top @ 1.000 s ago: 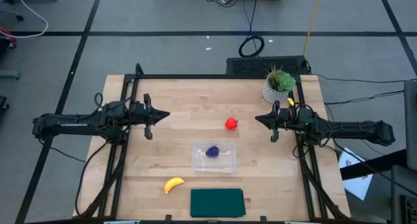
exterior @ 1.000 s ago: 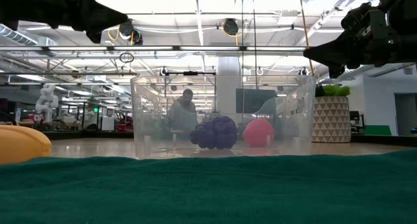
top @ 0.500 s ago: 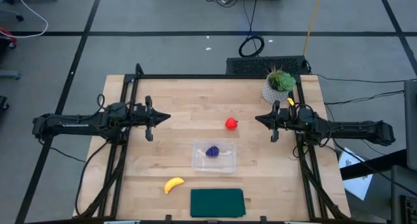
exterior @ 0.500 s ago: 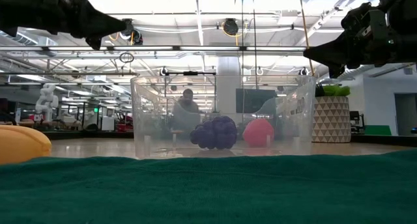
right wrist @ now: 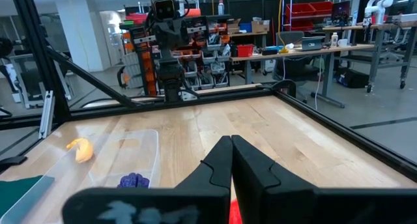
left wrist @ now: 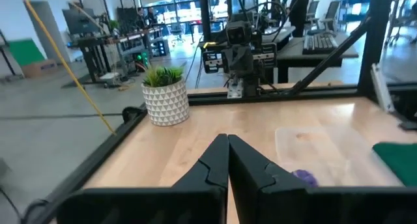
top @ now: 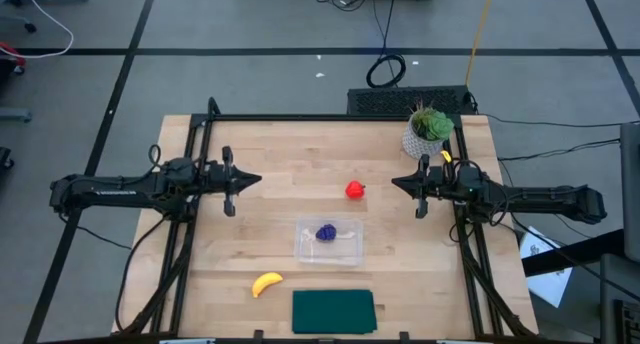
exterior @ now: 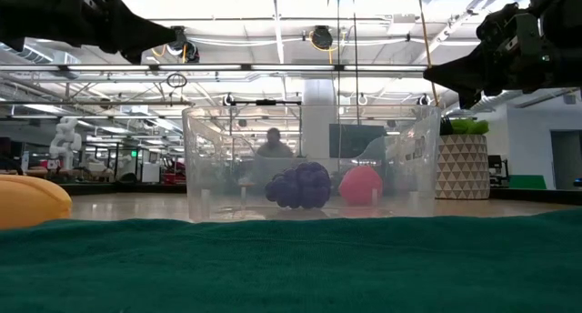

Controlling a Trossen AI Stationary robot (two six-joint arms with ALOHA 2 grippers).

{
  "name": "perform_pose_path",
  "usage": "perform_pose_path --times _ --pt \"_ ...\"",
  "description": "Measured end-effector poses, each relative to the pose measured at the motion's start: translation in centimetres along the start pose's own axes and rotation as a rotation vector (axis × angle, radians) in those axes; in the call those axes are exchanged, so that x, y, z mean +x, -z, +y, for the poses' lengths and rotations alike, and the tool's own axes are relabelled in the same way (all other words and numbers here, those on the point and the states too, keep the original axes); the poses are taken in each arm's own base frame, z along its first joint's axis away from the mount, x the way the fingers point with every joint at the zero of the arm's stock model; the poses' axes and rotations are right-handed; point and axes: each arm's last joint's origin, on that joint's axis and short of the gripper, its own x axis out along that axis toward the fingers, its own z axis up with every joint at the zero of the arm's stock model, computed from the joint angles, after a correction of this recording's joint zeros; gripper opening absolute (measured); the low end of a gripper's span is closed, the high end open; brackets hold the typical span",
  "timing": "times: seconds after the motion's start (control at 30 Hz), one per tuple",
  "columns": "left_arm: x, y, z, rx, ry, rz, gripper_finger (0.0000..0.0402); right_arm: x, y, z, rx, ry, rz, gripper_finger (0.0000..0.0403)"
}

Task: Pick and placing Produce into tupperware
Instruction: Put the apple into the transparent bin

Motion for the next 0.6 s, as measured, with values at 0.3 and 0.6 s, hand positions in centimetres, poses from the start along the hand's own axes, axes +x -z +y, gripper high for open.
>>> perform_pose_path --times 0.3,0.6 --pt "-0.02 0.03 0.31 0.090 -0.107 0.018 0.0008 0.00 0.13 0.09 -0.011 -0.012 0.014 0.0000" --pt "-0.04 0.06 0.49 0.088 -0.169 0.029 0.0008 0.03 -0.25 0.21 -0.067 -0.042 -0.009 0.0000"
